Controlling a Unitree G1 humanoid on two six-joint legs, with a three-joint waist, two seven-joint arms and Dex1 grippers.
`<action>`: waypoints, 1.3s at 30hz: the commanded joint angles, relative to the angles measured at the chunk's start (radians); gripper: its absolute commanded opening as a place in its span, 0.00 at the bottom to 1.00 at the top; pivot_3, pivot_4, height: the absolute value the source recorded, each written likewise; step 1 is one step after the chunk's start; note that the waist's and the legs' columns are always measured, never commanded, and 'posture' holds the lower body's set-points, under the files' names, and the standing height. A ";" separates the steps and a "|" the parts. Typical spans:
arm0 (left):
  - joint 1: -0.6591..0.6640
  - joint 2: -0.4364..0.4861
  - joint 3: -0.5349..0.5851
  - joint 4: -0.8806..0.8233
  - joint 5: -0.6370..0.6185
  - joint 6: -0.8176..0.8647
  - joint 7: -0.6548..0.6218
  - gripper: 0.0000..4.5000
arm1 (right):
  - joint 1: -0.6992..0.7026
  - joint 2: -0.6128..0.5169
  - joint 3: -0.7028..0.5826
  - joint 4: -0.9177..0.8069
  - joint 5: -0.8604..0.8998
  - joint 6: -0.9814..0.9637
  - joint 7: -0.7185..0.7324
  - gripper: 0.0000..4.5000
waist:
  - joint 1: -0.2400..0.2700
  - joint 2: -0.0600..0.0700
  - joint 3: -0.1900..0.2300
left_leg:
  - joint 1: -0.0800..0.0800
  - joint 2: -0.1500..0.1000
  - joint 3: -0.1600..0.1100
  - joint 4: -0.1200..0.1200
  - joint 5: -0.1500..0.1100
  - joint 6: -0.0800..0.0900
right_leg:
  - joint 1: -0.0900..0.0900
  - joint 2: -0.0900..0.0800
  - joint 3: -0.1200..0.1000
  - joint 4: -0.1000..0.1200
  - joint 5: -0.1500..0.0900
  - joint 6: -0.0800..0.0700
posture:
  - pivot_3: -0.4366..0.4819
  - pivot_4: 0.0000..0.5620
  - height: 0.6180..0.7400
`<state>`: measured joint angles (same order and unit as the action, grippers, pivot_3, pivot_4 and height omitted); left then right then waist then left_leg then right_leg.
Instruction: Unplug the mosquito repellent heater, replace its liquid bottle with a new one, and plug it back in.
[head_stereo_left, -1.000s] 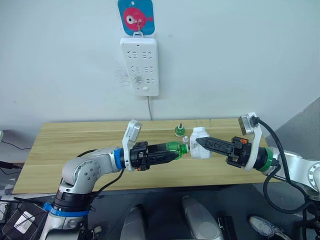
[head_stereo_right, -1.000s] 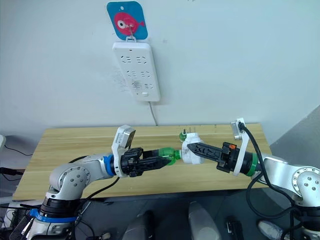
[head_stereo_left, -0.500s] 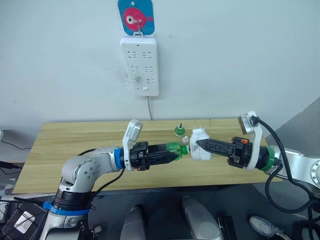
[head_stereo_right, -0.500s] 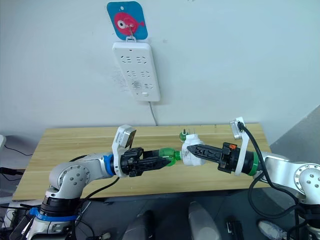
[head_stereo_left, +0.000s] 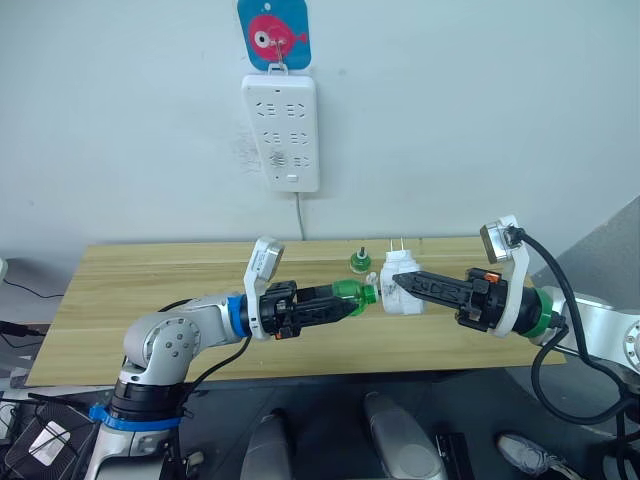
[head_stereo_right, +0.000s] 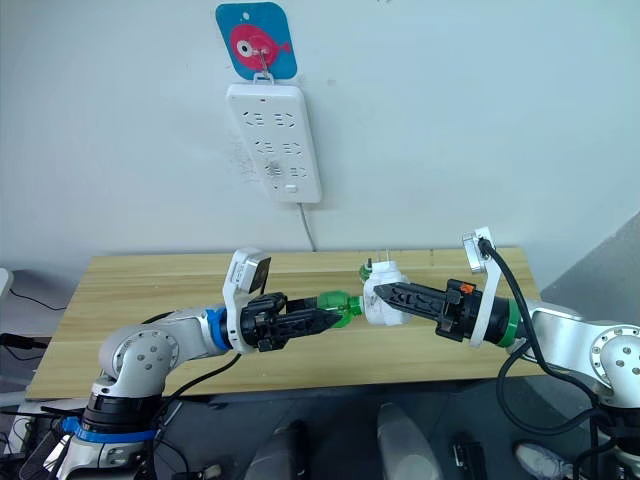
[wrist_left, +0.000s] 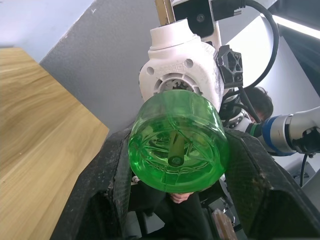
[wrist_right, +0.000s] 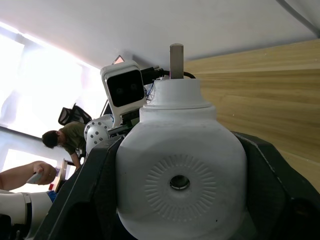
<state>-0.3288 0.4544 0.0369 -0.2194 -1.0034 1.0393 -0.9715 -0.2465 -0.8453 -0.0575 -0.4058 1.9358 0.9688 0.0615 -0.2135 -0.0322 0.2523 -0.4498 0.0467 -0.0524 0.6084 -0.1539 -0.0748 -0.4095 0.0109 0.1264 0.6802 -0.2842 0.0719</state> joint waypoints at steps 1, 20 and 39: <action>-0.020 -0.029 -0.025 -0.030 -0.008 -0.017 0.011 0.51 | 0.000 0.008 0.028 -0.065 0.036 0.021 0.048 0.66 | 0.000 0.000 0.000 | 0.000 0.000 0.000 0.000 0.000 0.000 | 0.000 0.000 0.000 0.000 0.000 0.000 | 0.17 0.39 1.00; -0.017 -0.032 -0.046 -0.055 -0.021 0.002 -0.014 0.51 | 0.005 0.006 0.034 -0.065 0.036 0.018 0.044 0.66 | 0.001 0.000 0.000 | 0.000 0.000 0.000 0.000 0.000 0.000 | 0.000 0.000 0.000 0.000 0.000 0.000 | 0.17 0.40 1.00; -0.023 -0.029 -0.020 -0.091 -0.091 0.081 -0.003 0.51 | 0.038 -0.018 0.012 -0.030 0.036 0.039 0.057 0.66 | 0.001 0.000 0.000 | 0.000 0.000 0.000 0.000 0.000 0.000 | 0.000 0.000 0.000 0.000 0.000 0.000 | 0.17 0.40 1.00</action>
<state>-0.3249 0.4576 0.0348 -0.2379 -1.0307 1.1275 -0.9681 -0.2142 -0.8583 -0.0621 -0.4007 1.9455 0.9766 0.0953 -0.2120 -0.0322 0.2523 -0.4498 0.0467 -0.0524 0.6084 -0.1539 -0.0747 -0.4094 0.0109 0.1264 0.6802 -0.2842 0.0719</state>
